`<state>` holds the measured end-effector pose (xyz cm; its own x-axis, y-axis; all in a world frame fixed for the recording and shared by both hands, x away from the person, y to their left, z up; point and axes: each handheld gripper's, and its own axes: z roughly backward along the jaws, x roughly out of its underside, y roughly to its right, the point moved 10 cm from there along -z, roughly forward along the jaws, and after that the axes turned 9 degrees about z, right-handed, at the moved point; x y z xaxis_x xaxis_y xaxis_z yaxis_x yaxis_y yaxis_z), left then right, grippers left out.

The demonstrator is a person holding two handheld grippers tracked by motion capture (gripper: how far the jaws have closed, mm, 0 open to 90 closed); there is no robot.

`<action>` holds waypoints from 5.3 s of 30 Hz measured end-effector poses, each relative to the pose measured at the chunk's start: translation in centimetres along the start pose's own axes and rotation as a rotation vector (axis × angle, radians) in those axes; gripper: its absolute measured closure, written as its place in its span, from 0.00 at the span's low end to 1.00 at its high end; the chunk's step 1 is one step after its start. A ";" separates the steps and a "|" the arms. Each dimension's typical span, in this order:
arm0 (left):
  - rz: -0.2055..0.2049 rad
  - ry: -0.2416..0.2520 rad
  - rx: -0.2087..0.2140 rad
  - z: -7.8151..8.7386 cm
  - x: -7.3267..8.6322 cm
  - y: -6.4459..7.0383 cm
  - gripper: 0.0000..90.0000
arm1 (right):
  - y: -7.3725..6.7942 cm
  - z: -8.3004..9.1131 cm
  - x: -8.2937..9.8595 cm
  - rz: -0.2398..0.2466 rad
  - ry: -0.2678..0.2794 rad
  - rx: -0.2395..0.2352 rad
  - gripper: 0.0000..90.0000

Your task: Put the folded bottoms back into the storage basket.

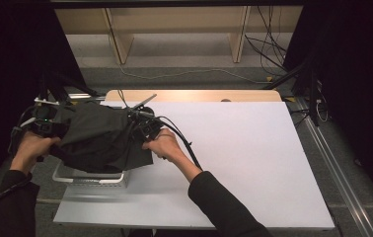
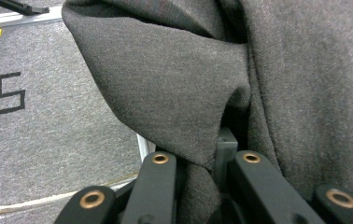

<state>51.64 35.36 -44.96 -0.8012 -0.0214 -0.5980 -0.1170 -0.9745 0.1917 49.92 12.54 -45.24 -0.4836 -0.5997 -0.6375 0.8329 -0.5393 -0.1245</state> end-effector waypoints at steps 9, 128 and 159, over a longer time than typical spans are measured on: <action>-0.027 -0.051 -0.051 -2.1 1.6 0.0 0.91 | 0.6 0.5 0.3 -0.019 0.015 -0.010 0.76; -0.042 -0.136 0.071 -8.3 4.1 12.5 0.90 | 6.9 15.2 14.2 -0.010 0.248 0.167 0.45; -0.088 -0.053 0.028 -4.2 4.1 17.2 0.90 | 7.1 16.0 18.3 -0.038 0.253 0.204 0.40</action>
<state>48.85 17.62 -47.36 -0.8172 0.0765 -0.5713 -0.2037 -0.9655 0.1620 42.70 -11.69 -45.65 -0.4097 -0.4252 -0.8070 0.7324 -0.6807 -0.0131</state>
